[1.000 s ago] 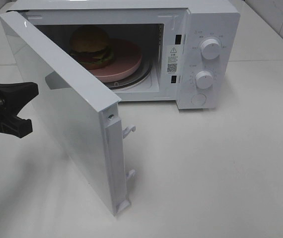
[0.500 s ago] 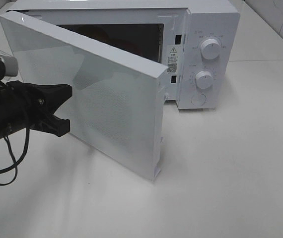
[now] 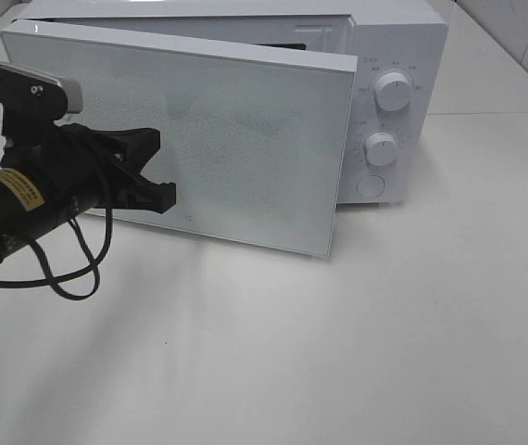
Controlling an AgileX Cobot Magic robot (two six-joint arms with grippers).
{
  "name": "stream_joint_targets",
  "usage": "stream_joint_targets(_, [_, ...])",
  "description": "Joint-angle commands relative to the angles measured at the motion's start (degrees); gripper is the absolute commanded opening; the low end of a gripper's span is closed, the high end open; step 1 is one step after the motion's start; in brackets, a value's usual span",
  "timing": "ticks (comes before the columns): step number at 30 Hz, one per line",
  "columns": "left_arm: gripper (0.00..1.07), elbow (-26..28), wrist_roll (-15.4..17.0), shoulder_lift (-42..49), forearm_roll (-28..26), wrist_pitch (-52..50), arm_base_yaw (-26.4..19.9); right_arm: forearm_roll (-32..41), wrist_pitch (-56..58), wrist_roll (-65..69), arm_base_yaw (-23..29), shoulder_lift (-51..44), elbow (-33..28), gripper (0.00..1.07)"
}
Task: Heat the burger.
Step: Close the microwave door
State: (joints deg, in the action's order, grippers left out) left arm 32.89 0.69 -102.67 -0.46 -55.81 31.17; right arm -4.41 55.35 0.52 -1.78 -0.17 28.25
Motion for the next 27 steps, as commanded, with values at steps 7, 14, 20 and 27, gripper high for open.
stream_joint_targets(7, [0.00,7.22,-3.78,-5.50,-8.25,0.29,2.64,-0.40,-0.29,0.34,-0.11,-1.66,-0.17,0.71])
stream_joint_targets(14, [0.00,13.69,-3.78,-9.63,-8.82,0.29,2.69,-0.40,-0.29,0.34,-0.11,-1.66,-0.17,0.71])
stream_joint_targets(20, [0.00,16.56,-3.78,-11.86,-9.17,0.29,3.21,-0.40,-0.29,0.34,-0.11,-1.66,-0.17,0.71])
stream_joint_targets(27, [0.00,18.74,-3.84,-12.55,-9.63,0.74,3.21,-0.40,-0.29,0.34,-0.11,-1.66,-0.17,0.71])
